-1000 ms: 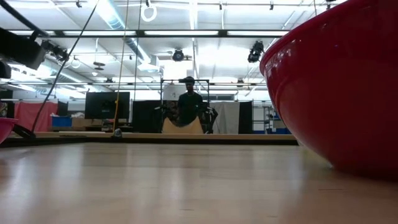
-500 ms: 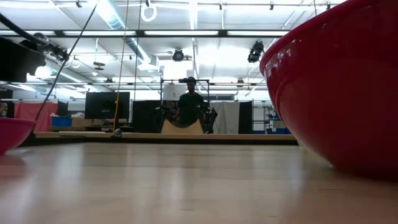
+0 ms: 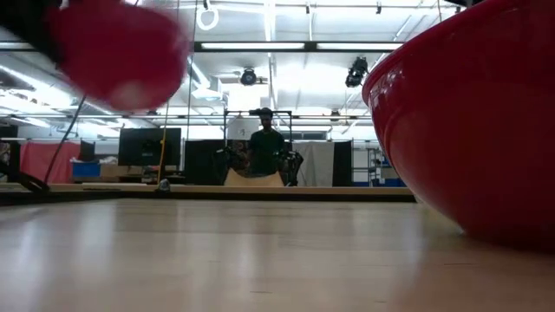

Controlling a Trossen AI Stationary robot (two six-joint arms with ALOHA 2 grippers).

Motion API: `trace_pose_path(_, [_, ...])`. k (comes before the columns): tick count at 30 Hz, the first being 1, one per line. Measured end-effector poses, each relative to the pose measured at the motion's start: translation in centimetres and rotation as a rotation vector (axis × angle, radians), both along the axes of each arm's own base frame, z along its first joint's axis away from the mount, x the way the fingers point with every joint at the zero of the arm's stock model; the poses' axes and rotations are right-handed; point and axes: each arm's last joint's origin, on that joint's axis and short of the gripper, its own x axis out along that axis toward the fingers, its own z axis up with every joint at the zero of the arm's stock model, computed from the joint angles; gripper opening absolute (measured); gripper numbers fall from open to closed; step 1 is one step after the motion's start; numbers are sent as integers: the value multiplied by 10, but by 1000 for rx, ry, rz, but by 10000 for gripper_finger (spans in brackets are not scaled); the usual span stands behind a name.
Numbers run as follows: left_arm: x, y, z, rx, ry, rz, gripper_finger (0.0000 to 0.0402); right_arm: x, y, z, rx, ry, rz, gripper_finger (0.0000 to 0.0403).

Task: Nest bowls inside each other
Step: Stack the pink bowl on top of the blue bowl

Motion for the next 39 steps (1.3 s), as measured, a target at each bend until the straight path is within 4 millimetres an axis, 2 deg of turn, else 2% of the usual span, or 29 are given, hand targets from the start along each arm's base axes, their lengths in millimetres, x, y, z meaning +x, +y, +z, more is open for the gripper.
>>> trace_pose_path(4, [22, -12, 23, 54, -208, -228, 14, -9, -10, 16, -21, -66, -10, 145])
trace_pose_path(7, [44, -9, 36, 35, -367, -317, 14, -22, -19, 31, -81, -132, -44, 144])
trace_pose_path(10, [70, 8, 46, -57, -462, -374, 15, -35, -32, 46, -128, -204, -97, 144])
trace_pose_path(15, [112, 53, 55, -235, -611, -374, 15, -50, -52, 58, -164, -310, -169, 144])
trace_pose_path(18, [137, 73, 51, -290, -655, -371, 15, -59, -61, 63, -187, -363, -210, 144])
trace_pose_path(22, [172, 80, 36, -297, -614, -357, 15, -70, -70, 72, -216, -442, -263, 144])
trace_pose_path(28, [223, 68, 14, -268, -451, -392, 15, -82, -79, 83, -203, -508, -293, 144])
trace_pose_path(33, [257, 54, -7, -210, -383, -450, 15, -83, -79, 83, -203, -501, -280, 144])
trace_pose_path(39, [273, 45, -34, -74, -286, -541, 19, -80, -77, 81, -215, -489, -265, 144])
